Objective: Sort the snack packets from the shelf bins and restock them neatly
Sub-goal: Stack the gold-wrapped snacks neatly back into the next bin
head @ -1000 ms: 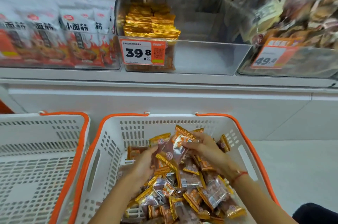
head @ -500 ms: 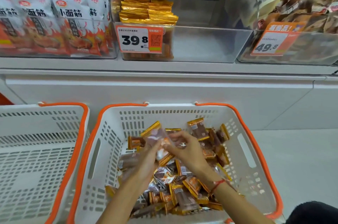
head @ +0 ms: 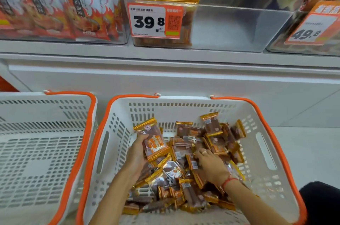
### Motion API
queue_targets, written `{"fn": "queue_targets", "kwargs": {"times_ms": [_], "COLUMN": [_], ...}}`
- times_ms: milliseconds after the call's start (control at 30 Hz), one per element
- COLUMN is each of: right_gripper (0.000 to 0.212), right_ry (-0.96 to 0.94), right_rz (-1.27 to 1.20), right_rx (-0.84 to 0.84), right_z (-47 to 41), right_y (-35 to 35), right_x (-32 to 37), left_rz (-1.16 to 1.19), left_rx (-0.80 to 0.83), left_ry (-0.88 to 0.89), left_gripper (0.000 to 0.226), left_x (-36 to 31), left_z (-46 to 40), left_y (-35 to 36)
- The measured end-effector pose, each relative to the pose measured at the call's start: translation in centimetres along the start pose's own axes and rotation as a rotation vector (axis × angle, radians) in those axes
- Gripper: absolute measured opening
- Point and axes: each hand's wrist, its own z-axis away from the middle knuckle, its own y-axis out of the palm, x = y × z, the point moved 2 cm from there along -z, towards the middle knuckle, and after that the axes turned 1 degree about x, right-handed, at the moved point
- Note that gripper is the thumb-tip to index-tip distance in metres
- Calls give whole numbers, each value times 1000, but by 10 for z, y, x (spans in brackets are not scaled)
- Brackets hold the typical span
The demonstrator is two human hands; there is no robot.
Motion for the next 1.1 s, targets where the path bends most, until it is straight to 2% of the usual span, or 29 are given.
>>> {"fn": "queue_targets", "kwargs": {"times_ms": [33, 100, 167, 233, 333, 367, 400, 433, 467, 533, 600, 667, 767, 833, 867, 933, 1000, 1100], "right_gripper": [42, 29, 41, 43, 31, 25, 23, 22, 24, 35, 44, 39, 30, 33, 36, 46, 53, 53], "right_ry": [0, 31, 58, 31, -108, -129, -115, -86, -70, -45, -36, -75, -256, -373, -392, -360, -291, -217], "right_rz": [-37, -337, -799, -1127, -1350, -1415, -1473, -1511, -1500, -1432, -1383, -1241, -939, -712, -640, -639, -667, -770], "right_rx": [-24, -47, -51, 19, 102, 96, 66, 23, -31, -80, -54, -30, 144, 247, 244, 126, -95, -380], "right_z": [-1, 6, 21, 42, 62, 64, 65, 64, 63, 63, 65, 68, 76, 80, 79, 73, 64, 57], "right_y": [-5, -27, -59, -92, -119, -124, -126, -128, -129, -133, -139, -147, -162, -167, -169, -171, -170, -161], "right_x": [-2, -5, -4, 5, 19, 23, 26, 30, 32, 37, 39, 33, 25, 30, 33, 38, 40, 39], "left_rz": [-9, -8, -21, -89, -239, -255, -268, -255, -227, -188, -245, -276, -306, -455, -511, -614, -657, -455], "left_rx": [9, 22, 25, 45, 81, 81, 109, 92, 81, 65, 77, 93, 120, 184, 246, 345, 330, 258], "left_ry": [6, 9, 4, 25, 38, 12, -8, -28, -39, -44, -39, -41, -31, -33, -28, -58, -82, -97], "left_gripper": [23, 21, 18, 17, 69, 75, 68, 51, 34, 27, 45, 70, 66, 86, 87, 80, 63, 42], "left_x": [-2, -5, -9, -12, -4, 0, -2, -3, -6, -9, -8, -8, -19, -18, -15, -7, -2, 0], "left_z": [0, -2, -1, 0, -8, -13, -10, -6, -2, 2, 6, 7, 17, 13, 10, 9, 15, 21], "left_y": [4, 12, 17, 17, 16, 17, 23, 26, 32, 37, 37, 31, 26, 23, 22, 22, 28, 36]}}
